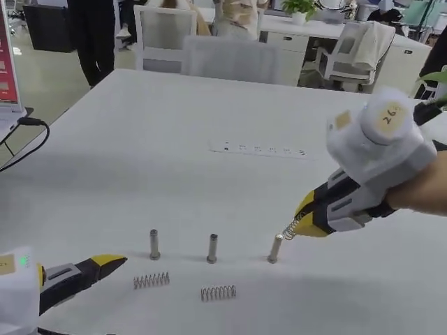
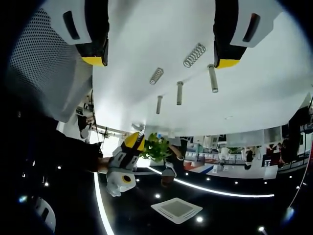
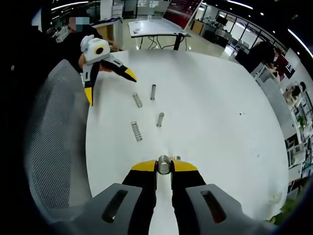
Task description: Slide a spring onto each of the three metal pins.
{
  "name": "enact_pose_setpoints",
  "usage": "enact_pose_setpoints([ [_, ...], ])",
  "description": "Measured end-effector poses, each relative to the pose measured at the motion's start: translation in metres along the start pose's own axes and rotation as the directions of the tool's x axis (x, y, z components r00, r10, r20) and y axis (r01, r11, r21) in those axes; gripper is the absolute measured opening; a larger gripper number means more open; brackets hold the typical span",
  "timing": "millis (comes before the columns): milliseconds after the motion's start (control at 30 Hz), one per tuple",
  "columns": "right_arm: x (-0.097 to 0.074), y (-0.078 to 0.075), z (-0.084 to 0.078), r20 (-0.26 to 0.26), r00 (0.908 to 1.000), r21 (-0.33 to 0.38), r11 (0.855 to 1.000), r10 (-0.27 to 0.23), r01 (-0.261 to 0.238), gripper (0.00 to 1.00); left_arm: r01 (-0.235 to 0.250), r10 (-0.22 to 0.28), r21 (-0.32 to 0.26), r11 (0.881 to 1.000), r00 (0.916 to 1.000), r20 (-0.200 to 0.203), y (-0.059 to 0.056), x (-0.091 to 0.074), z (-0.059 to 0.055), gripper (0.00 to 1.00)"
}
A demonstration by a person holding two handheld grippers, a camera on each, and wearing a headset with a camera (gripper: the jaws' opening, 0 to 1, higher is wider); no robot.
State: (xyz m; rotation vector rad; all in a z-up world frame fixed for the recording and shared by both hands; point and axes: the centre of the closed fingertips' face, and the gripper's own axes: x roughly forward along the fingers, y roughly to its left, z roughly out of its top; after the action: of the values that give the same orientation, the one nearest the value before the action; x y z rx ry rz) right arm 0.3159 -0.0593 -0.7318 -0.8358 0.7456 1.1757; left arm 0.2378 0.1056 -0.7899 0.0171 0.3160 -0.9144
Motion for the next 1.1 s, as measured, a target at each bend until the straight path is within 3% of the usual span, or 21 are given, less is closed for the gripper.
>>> enact_pose_setpoints([
  [367,0.02,-0.017,-0.009,-0.076,0.9969,-0.003,1.0,0.022,-0.023,0.08,0.002,-0.001,0.004,1.0,0.9999,-0.013,-0.001,0.0,-0.003,0.89],
  [1100,0.044,-0.024,-0.012,-0.127,0.9891,0.001,0.997,0.074,-0.075,0.08,0.004,-0.004,0.0,1.0,0.9999,-0.01,-0.001,-0.001,-0.004,0.88],
])
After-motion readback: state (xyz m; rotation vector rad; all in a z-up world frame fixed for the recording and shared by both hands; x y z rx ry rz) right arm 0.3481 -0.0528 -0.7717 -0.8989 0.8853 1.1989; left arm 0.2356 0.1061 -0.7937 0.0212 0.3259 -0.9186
